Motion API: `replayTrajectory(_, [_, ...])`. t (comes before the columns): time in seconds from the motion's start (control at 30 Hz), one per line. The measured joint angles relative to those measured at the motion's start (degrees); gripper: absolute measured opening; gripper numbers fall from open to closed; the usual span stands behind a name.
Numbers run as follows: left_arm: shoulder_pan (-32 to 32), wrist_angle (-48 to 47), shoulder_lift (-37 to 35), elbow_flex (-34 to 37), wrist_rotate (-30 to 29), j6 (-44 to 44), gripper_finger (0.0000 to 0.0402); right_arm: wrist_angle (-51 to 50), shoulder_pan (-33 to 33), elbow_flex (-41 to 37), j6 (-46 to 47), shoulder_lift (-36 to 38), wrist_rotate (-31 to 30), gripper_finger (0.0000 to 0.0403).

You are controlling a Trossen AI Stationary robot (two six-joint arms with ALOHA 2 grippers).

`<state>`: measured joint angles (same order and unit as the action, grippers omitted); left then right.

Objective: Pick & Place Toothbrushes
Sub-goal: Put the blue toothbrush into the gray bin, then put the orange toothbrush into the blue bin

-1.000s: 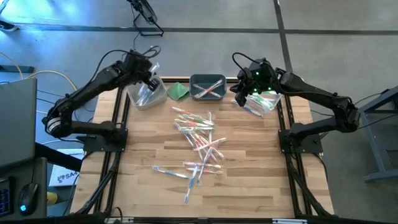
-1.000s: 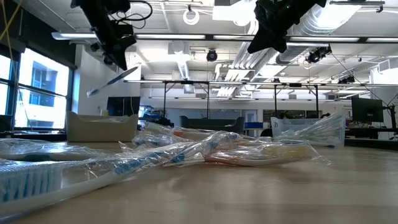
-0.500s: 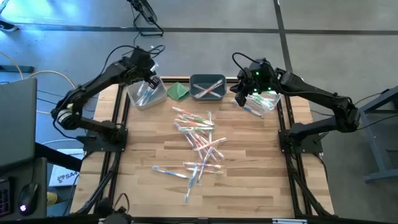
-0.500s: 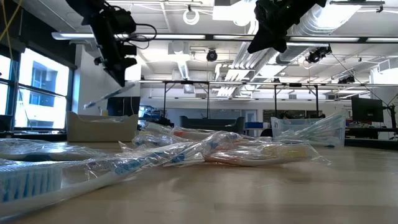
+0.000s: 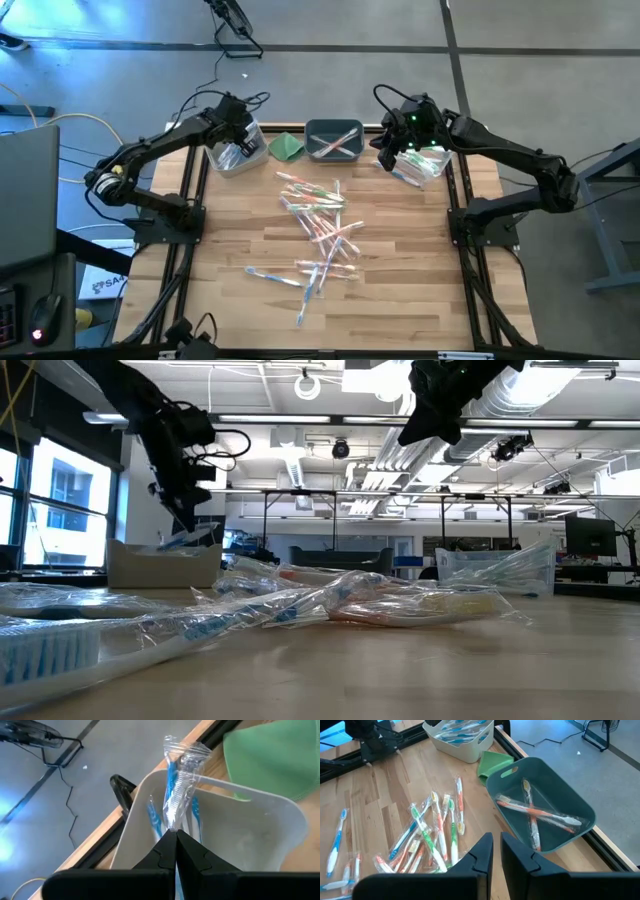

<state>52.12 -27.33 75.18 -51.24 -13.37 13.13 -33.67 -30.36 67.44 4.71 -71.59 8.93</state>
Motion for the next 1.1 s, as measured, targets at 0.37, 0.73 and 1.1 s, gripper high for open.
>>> replayTrajectory(0.37, [0.02,4.94,-0.02,2.55,-2.49,0.72,0.0,0.0,0.01,0.0,1.73,0.0,0.06,0.0027])
replayTrajectory(0.73, [0.02,4.47,-0.02,2.55,-2.73,0.02,0.0028,0.0,0.01,0.0,1.68,0.0,0.17,0.0027])
replayTrajectory(1.1, [0.0,3.8,-0.02,2.57,-3.74,-3.11,0.0126,0.0,0.01,0.0,1.53,0.0,0.17,0.0027])
